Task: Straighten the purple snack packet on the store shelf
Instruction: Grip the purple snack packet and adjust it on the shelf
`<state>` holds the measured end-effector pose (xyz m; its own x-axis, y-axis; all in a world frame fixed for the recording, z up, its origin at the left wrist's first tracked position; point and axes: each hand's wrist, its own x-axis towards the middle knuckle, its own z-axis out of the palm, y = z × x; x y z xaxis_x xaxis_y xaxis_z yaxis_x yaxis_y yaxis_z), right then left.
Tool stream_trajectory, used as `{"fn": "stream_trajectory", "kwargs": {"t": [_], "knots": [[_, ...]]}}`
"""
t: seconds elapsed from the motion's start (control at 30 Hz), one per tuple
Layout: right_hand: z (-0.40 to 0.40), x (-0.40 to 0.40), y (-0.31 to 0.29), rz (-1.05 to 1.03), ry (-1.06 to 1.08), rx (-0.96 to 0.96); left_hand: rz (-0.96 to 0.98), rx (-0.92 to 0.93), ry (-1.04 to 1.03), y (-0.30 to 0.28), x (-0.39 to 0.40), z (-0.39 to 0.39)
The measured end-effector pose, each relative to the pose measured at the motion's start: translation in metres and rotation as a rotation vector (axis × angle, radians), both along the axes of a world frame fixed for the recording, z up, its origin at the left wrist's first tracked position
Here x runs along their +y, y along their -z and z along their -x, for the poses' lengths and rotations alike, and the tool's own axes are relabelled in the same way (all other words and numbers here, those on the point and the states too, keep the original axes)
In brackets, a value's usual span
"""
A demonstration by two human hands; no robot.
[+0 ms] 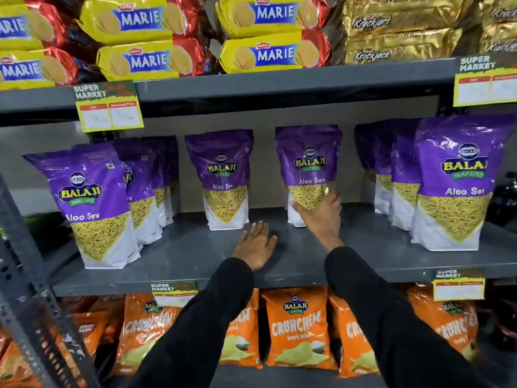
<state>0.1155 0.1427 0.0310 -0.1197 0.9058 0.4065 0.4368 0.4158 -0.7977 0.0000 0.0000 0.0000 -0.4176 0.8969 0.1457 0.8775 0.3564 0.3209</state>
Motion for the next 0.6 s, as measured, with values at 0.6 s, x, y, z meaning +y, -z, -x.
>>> {"fn": "stream_trajectory", "kwargs": {"t": [0.6], "knots": [[0.039,0.041,0.023,0.038,0.112,0.007,0.097,0.107,0.092,0.015,0.013,0.008]]}}
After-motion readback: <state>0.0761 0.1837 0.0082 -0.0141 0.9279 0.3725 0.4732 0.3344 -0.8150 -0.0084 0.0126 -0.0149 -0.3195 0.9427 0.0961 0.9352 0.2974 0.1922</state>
